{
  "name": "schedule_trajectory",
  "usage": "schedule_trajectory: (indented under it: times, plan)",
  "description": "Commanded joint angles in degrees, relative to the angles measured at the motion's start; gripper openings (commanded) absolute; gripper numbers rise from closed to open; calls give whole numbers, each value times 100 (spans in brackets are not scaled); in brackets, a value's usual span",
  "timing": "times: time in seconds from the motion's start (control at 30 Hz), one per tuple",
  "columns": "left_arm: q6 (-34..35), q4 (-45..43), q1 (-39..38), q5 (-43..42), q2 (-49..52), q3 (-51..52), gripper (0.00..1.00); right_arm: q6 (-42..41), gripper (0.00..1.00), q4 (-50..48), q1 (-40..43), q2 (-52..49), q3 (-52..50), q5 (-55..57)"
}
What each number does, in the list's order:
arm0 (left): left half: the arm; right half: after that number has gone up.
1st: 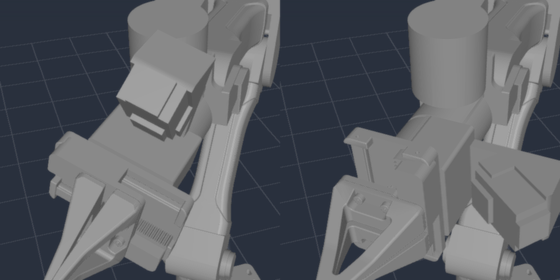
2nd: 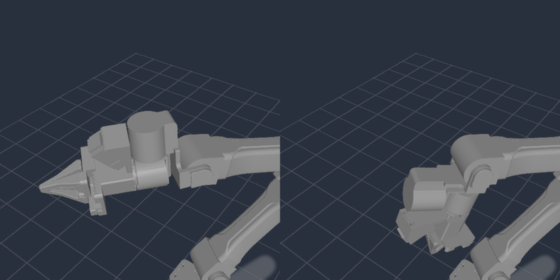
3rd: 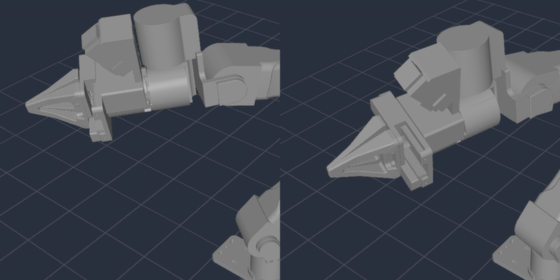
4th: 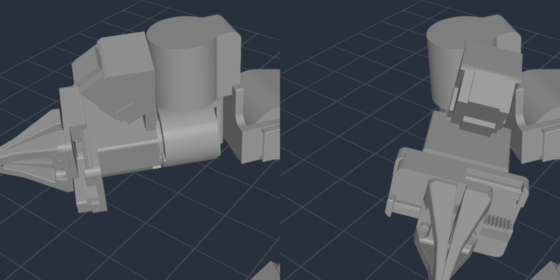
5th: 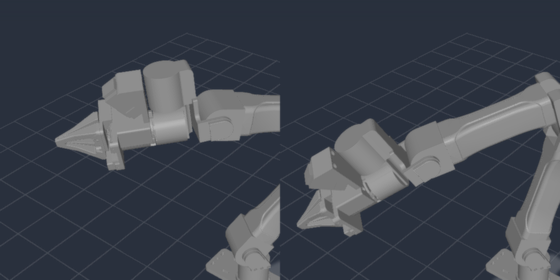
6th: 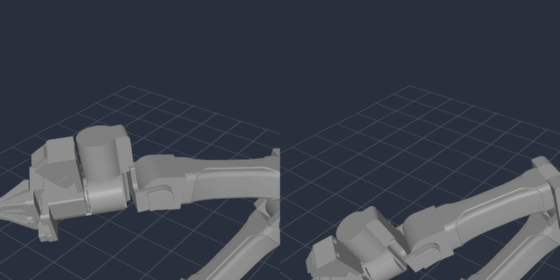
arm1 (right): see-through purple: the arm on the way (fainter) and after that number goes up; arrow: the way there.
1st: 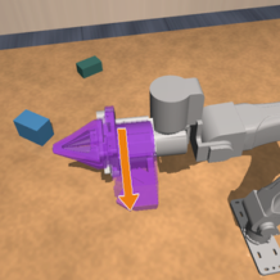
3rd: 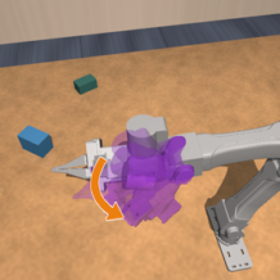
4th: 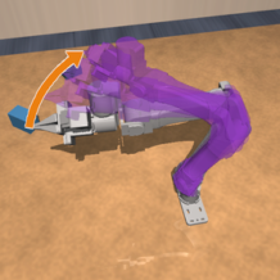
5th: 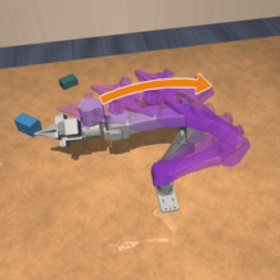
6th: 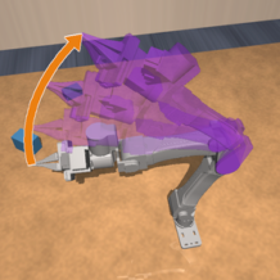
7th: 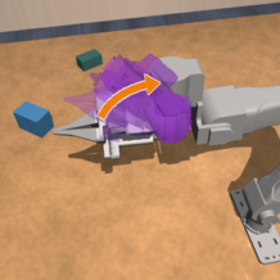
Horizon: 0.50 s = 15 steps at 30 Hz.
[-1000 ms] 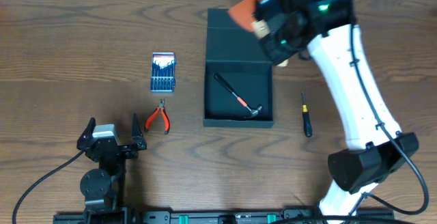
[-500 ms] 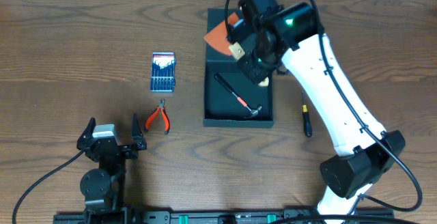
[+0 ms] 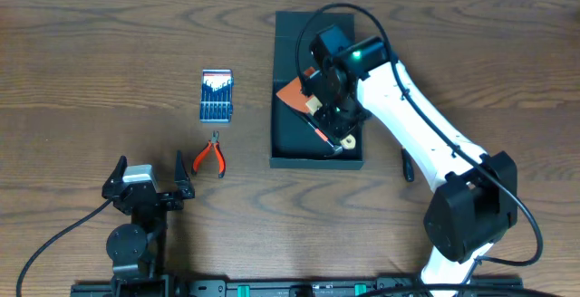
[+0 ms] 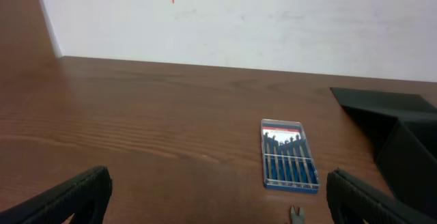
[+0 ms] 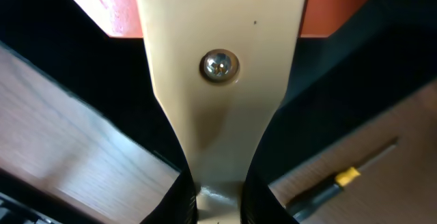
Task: Pack container
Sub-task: 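Lift the scraper and carry it over the box, then lower the scraper into the box and release it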
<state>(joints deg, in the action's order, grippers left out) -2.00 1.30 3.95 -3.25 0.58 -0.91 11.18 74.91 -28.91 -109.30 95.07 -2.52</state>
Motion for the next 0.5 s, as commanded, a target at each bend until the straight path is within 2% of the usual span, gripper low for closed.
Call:
schedule_trajectory:
  times: [0.0, 0.47]
  plan:
    - [-96, 232, -28, -63, -35, 66, 98, -87, 1, -153, -44, 15, -267, -118]
    - [-96, 232, -28, -63, -35, 66, 99, -87, 1, -739, -44, 15, -863, -120]
